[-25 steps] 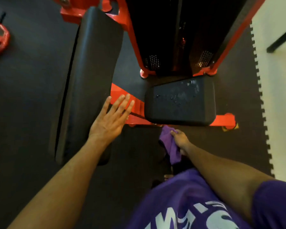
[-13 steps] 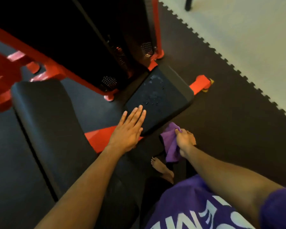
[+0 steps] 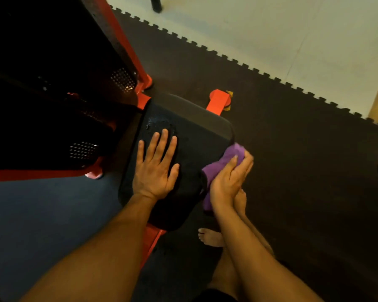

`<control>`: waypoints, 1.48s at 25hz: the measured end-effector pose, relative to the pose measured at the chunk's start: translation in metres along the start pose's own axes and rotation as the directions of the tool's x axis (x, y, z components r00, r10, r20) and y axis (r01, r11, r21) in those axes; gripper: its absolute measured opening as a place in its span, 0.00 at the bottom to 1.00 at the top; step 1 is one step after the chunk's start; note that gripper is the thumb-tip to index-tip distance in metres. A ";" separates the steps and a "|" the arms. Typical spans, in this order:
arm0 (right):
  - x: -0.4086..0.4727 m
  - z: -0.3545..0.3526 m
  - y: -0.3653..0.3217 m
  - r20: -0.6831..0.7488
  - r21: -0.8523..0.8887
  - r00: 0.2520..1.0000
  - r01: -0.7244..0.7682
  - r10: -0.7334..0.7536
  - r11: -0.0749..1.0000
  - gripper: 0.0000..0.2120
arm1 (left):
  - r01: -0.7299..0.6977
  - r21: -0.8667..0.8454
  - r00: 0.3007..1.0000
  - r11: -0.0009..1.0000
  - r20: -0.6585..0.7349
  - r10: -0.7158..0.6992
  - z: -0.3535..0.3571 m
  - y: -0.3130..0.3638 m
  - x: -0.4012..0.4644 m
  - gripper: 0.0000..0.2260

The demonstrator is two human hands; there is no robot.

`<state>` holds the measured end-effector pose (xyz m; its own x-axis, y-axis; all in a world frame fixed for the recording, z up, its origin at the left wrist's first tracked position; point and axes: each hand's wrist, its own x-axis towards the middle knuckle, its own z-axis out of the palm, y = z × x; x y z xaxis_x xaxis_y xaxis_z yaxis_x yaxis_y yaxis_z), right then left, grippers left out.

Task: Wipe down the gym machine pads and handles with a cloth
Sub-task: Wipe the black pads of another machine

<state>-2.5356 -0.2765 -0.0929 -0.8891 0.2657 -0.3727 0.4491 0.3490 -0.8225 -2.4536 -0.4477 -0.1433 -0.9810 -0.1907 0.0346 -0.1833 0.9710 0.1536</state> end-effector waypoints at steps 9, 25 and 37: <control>0.041 -0.011 -0.006 0.217 -0.124 0.926 0.339 -0.308 0.933 0.18 | 0.014 0.007 1.000 1.000 -0.012 -0.014 0.000 -0.002 0.003 0.34; 0.048 -0.045 -0.026 0.399 -0.183 0.803 0.543 -0.443 0.820 0.17 | 0.029 0.009 0.986 1.000 0.166 -0.030 -0.032 0.005 0.006 0.34; 0.072 -0.053 -0.075 0.984 -0.083 0.019 0.928 -0.177 -0.364 0.34 | 0.320 0.319 0.812 0.892 0.392 -0.432 -0.239 0.053 -0.158 0.32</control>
<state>-2.6289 -0.2358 -0.0355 -0.1830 -0.9411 -0.2844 -0.9809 0.1940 -0.0108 -2.2930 -0.4003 0.0957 -0.7424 -0.5176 -0.4254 -0.4977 0.8511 -0.1671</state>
